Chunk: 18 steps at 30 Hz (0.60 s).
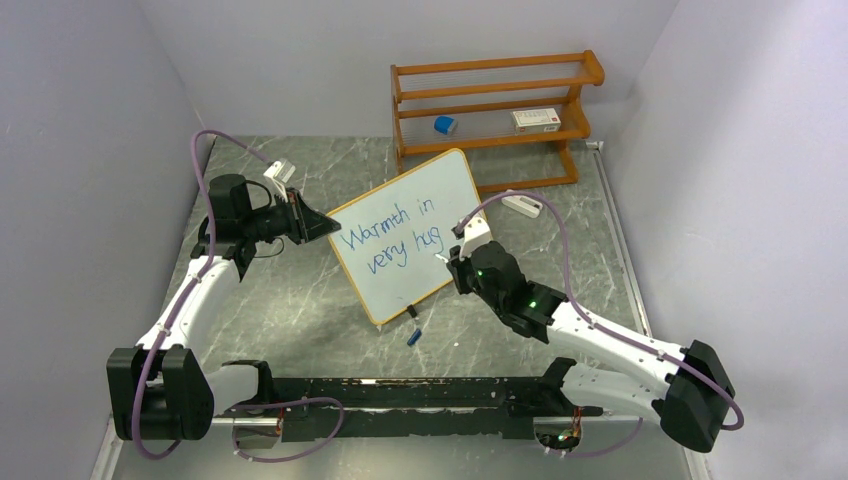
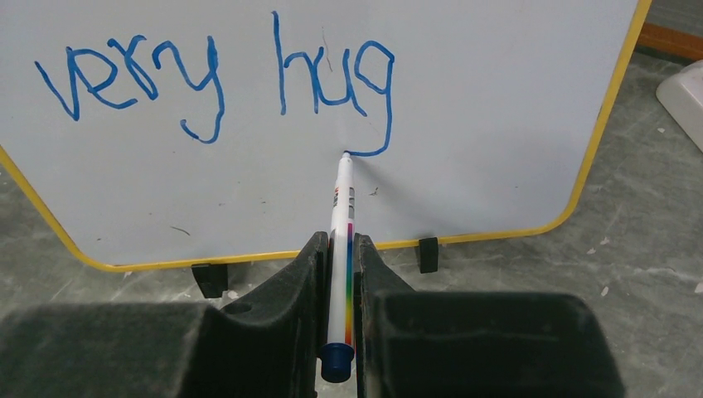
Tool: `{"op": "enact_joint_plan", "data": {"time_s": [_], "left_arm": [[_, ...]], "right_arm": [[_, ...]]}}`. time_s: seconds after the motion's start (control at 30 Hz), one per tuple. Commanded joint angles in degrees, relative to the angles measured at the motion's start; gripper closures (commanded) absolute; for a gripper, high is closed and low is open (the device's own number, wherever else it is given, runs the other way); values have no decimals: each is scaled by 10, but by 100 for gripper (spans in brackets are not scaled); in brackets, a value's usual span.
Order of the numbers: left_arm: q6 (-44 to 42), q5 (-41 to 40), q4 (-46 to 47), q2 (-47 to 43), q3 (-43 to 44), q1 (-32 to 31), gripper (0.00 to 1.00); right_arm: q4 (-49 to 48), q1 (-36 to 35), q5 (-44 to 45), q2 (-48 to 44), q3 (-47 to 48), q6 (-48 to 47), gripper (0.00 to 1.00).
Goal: Write a sentence on the whiteboard
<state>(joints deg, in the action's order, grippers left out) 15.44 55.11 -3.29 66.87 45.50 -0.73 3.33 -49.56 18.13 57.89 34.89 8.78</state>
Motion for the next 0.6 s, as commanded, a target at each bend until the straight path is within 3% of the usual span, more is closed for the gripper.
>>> {"op": "enact_joint_plan", "data": {"time_s": [0.0,0.27,0.57], "left_arm": [[-33,-60,-38,12,0,6,95],[-33,-60,-37,13,0,6,95],[-34,-59,-36,13,0,6,95]], "right_arm": [[-16,2,-7,-16,11,9,100],[-31,3,61,-73,-8,-1,100],[-52,23,103,-43,-16,4,100]]}}
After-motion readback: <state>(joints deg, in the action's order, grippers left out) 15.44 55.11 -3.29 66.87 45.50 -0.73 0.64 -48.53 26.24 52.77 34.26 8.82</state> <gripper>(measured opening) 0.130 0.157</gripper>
